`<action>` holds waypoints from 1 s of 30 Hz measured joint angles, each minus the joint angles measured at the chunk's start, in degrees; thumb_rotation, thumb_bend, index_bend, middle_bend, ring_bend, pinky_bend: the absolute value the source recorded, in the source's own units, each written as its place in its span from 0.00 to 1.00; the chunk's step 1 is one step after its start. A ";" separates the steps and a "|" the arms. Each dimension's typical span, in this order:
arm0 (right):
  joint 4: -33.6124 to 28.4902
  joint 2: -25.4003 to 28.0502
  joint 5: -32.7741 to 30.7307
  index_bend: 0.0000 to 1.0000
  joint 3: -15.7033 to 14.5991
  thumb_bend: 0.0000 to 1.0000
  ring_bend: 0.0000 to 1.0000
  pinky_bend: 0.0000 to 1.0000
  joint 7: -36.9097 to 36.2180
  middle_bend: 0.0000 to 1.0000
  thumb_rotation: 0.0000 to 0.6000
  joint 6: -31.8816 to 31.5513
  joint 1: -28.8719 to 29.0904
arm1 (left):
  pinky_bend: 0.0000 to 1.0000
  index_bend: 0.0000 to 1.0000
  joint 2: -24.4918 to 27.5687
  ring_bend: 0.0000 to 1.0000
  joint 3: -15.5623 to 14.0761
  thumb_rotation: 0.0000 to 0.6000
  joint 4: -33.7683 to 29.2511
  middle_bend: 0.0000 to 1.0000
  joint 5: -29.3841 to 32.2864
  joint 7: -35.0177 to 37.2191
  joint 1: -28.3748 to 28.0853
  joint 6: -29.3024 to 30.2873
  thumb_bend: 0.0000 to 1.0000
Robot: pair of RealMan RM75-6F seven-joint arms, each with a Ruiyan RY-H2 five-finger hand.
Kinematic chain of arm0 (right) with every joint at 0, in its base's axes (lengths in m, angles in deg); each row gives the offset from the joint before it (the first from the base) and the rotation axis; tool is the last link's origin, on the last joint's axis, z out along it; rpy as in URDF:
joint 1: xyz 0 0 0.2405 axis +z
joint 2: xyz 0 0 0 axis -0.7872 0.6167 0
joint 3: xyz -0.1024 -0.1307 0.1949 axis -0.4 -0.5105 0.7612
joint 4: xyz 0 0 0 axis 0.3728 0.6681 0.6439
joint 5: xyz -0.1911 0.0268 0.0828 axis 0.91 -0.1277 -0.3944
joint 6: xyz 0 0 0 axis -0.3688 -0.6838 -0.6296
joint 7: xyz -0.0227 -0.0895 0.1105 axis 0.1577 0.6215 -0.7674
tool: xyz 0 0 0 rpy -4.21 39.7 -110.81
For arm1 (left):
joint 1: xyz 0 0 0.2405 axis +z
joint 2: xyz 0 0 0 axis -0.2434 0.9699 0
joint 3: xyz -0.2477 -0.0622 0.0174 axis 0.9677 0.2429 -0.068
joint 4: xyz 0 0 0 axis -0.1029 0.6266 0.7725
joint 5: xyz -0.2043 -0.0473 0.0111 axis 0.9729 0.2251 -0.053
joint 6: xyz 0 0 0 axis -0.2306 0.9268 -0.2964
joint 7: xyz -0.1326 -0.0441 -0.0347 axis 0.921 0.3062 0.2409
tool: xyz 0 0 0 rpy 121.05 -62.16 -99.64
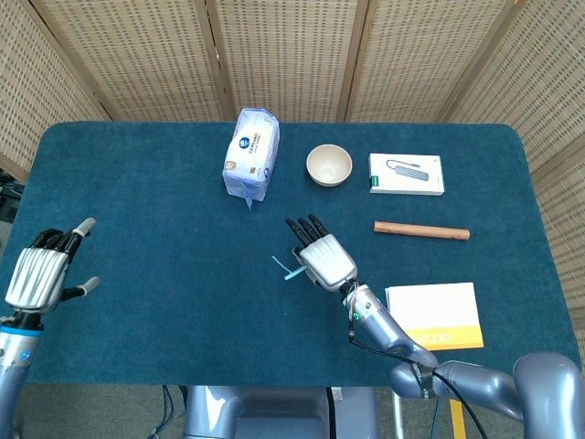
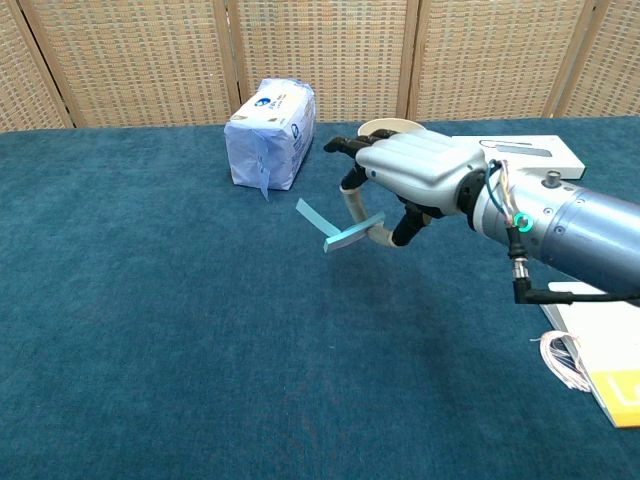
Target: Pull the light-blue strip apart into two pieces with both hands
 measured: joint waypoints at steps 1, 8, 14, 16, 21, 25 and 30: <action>-0.85 0.07 -0.40 0.63 0.37 0.51 0.00 0.00 1.30 0.00 1.00 0.01 0.40 | 0.87 0.20 -0.85 0.87 0.33 1.00 2.11 0.83 -1.39 0.91 -1.47 -0.09 0.00; -4.69 -0.69 -5.71 0.63 2.23 0.51 0.00 0.00 9.01 0.00 1.00 0.03 2.27 | 0.98 0.23 -8.36 0.97 2.17 1.00 12.63 0.97 -8.05 8.29 -14.21 -5.16 0.00; -6.02 -2.50 -11.88 0.63 3.55 0.52 0.00 0.00 14.66 0.00 1.00 -0.31 3.91 | 0.98 0.34 -14.04 0.98 3.74 1.00 13.34 0.99 -6.13 10.15 -19.72 -11.21 0.00; -6.22 -3.02 -13.79 0.63 3.91 0.52 0.00 0.00 16.18 0.00 1.00 -0.47 4.50 | 0.98 0.39 -15.76 0.98 4.09 1.00 13.16 0.99 -4.85 11.01 -20.92 -12.50 0.00; -6.42 -3.74 -17.23 0.63 4.47 0.52 0.00 0.00 17.97 0.00 1.00 -0.76 5.55 | 0.98 0.46 -17.90 0.98 4.21 1.00 12.20 0.99 -3.08 11.81 -23.12 -14.69 0.00; -6.54 -3.98 -19.45 0.63 4.73 0.52 0.00 0.00 18.61 0.00 1.00 -1.08 6.01 | 0.98 0.47 -17.77 0.98 3.67 1.00 11.18 0.99 -2.08 10.35 -23.94 -17.47 0.00; -7.04 -3.93 -21.44 0.63 4.59 0.52 0.00 0.00 19.35 0.00 1.00 -1.81 6.43 | 0.98 0.50 -17.60 0.98 3.22 1.00 8.21 0.99 0.90 6.88 -25.34 -21.72 0.08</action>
